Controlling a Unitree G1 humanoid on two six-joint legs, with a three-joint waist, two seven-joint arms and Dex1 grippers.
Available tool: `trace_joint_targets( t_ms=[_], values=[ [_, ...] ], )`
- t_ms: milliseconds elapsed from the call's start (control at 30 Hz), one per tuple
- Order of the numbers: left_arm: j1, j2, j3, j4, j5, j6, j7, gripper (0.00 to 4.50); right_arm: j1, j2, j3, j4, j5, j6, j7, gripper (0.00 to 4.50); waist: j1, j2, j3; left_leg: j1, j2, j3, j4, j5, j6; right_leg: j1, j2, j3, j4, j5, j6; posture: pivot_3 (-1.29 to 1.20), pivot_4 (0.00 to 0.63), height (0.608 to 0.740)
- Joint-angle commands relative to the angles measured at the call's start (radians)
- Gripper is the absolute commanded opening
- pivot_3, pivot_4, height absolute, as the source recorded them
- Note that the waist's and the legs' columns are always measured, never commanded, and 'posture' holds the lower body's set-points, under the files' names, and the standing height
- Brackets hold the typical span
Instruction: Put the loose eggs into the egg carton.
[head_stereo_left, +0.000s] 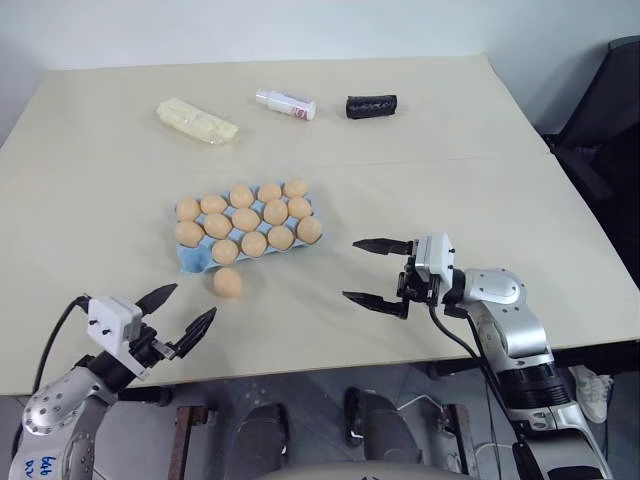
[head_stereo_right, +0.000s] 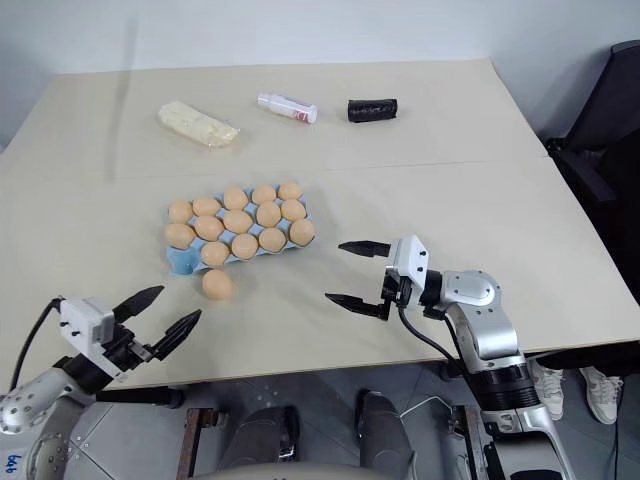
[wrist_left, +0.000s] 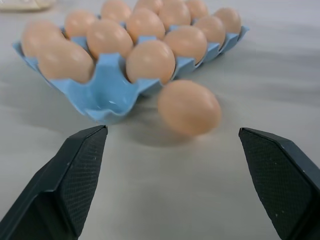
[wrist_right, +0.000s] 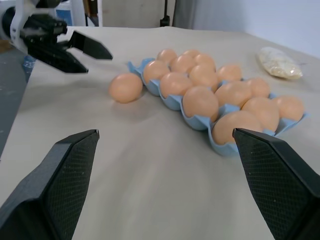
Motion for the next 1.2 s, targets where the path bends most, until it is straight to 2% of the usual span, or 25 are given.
trace_joint_targets(
  t_ms=[33, 233, 400, 500, 667, 733, 933, 1200],
  values=[
    [-0.033, -0.049, -0.067, -0.040, 0.049, 0.008, 0.081, 4.50, -0.003, 0.000, -0.010, -0.044, 0.025, 0.004, -0.021, 4.48, 0.001, 0.000, 0.000, 0.000, 0.000, 0.000, 0.000, 0.000, 0.000, 0.000, 0.000, 0.000, -0.001, 0.000, 0.001, 0.00, 0.150, 0.740],
    [-0.111, -0.140, -0.182, -0.012, 0.142, 0.012, 0.195, 4.50, -0.005, 0.000, 0.007, -0.059, 0.027, 0.015, -0.025, 4.48, 0.005, 0.000, 0.000, -0.001, -0.001, 0.000, -0.001, 0.002, 0.006, 0.000, -0.001, 0.000, -0.001, 0.001, 0.001, 0.00, 0.150, 0.740],
    [-0.149, -0.189, -0.226, 0.008, 0.194, 0.021, 0.262, 4.50, -0.008, -0.001, 0.012, -0.063, 0.030, 0.025, -0.028, 4.48, 0.003, 0.000, 0.000, -0.001, -0.001, 0.000, 0.000, 0.002, 0.006, 0.000, 0.000, 0.000, -0.001, 0.001, 0.001, 0.00, 0.150, 0.740],
    [-0.151, -0.199, -0.234, 0.012, 0.202, 0.015, 0.272, 3.86, -0.009, 0.002, 0.014, -0.063, 0.029, 0.025, -0.032, 4.50, 0.003, 0.000, 0.000, -0.001, 0.000, 0.000, 0.000, 0.002, 0.006, 0.000, 0.000, -0.001, -0.001, 0.001, 0.001, 0.00, 0.150, 0.740],
    [-0.127, -0.183, -0.219, 0.008, 0.196, 0.007, 0.248, 2.28, -0.015, 0.011, 0.015, -0.057, 0.027, 0.022, -0.043, 4.50, 0.003, 0.000, 0.000, -0.001, 0.000, 0.000, 0.000, 0.002, 0.006, 0.000, 0.000, -0.001, -0.001, 0.001, 0.001, 0.00, 0.150, 0.740],
    [-0.119, -0.174, -0.195, 0.001, 0.179, -0.011, 0.233, 1.88, -0.018, 0.014, 0.016, -0.052, 0.025, 0.020, -0.046, 4.50, 0.003, 0.000, 0.000, -0.001, 0.000, 0.000, 0.000, 0.002, 0.006, 0.000, 0.000, -0.001, -0.001, 0.001, 0.001, 0.00, 0.150, 0.740],
    [-0.109, -0.130, -0.066, -0.031, 0.030, -0.116, 0.097, 1.83, -0.019, 0.019, 0.024, -0.042, 0.019, 0.016, -0.051, 4.50, 0.002, 0.000, 0.000, -0.001, 0.000, -0.001, 0.000, 0.002, 0.006, 0.000, 0.000, -0.001, -0.001, 0.000, 0.001, 0.00, 0.150, 0.740],
    [-0.316, -0.031, -0.031, 0.180, 0.050, -0.117, 0.076, 1.83, -0.029, 0.027, 0.036, -0.044, 0.015, 0.017, -0.071, 4.50, 0.022, 0.000, 0.000, -0.001, -0.001, -0.001, 0.002, 0.002, 0.006, 0.001, 0.000, -0.002, -0.001, 0.001, 0.001, 0.00, 0.150, 0.740]
  ],
)
